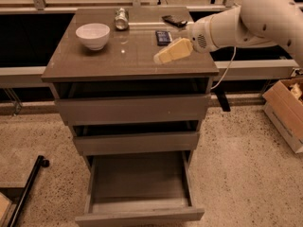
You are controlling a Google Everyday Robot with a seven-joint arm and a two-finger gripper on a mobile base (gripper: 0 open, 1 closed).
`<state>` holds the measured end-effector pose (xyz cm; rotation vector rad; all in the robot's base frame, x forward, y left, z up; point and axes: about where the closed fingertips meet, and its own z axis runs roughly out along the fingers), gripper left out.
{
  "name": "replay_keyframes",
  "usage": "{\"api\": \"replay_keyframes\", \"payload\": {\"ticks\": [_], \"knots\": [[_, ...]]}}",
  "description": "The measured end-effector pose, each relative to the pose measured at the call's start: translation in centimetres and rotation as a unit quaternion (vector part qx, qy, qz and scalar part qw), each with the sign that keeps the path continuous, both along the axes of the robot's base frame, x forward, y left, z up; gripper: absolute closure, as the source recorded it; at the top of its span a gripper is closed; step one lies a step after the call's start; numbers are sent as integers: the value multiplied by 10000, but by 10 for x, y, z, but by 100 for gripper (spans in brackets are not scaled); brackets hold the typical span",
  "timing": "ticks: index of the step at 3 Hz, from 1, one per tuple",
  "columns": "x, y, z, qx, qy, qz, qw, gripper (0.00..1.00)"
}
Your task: Place rxbar blueberry into bottom drawer
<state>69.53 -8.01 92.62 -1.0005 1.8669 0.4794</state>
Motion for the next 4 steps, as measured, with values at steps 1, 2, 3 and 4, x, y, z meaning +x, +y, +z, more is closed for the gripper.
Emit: {"api": "replay_keyframes", "payload": {"ticks": [1, 2, 3, 4], "knots": [[38, 5, -12, 159, -152, -387, 9990, 0], [85, 10, -18, 248, -380, -647, 9969, 0], [85, 10, -17, 250, -382, -648, 9969, 0], [93, 15, -21, 402, -424, -932, 9939, 0]]}}
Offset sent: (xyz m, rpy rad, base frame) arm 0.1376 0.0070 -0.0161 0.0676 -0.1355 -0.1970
